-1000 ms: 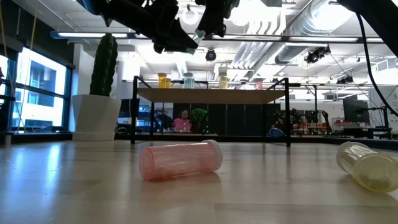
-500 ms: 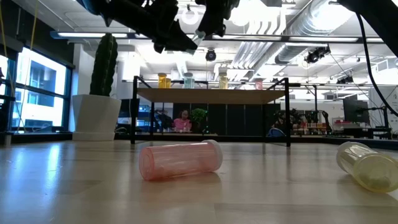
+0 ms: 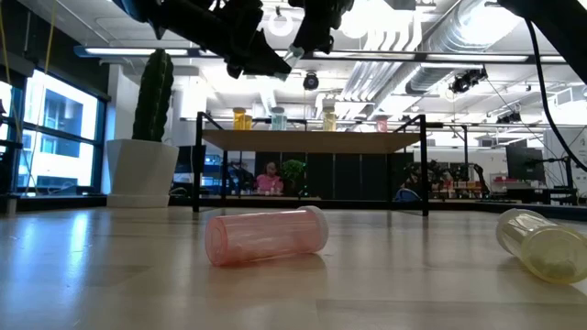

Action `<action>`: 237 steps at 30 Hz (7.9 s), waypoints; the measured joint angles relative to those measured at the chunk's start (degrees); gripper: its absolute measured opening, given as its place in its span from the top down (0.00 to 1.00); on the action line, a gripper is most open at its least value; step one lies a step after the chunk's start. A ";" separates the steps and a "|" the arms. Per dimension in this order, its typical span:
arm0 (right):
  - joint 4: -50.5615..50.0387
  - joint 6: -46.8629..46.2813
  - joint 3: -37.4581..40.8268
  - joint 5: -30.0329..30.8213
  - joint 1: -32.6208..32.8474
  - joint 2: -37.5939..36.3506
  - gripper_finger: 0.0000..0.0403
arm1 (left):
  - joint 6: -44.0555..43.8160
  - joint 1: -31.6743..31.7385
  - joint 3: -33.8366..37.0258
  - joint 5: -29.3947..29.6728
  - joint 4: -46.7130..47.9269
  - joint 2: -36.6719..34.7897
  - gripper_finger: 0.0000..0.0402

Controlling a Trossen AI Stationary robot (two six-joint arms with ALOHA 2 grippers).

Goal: Pick and place medicine bottles onto shelf by color
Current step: Put the blue pill bottle on the shelf

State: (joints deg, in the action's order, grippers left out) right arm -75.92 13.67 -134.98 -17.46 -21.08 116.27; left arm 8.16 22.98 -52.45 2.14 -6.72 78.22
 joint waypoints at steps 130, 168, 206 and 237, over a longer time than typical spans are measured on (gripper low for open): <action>10.58 1.57 7.75 0.76 1.67 -10.63 0.75 | 4.54 -0.11 -0.13 -2.74 -1.95 -8.35 0.44; 42.72 -12.11 34.73 8.36 17.69 -10.47 0.75 | -2.13 -9.18 -0.15 -11.02 23.39 -18.95 0.44; 43.54 -12.28 34.67 8.13 18.14 -10.47 0.75 | -1.22 -11.15 -0.13 -7.03 18.64 -14.47 0.67; 38.66 -13.33 34.42 7.98 14.73 -13.50 0.56 | 1.72 -9.98 -0.13 -2.75 18.97 -14.47 0.71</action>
State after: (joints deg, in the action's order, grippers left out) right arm -37.26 0.34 -100.55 -9.47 -6.35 102.76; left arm 9.88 13.00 -52.58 -0.61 12.25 63.75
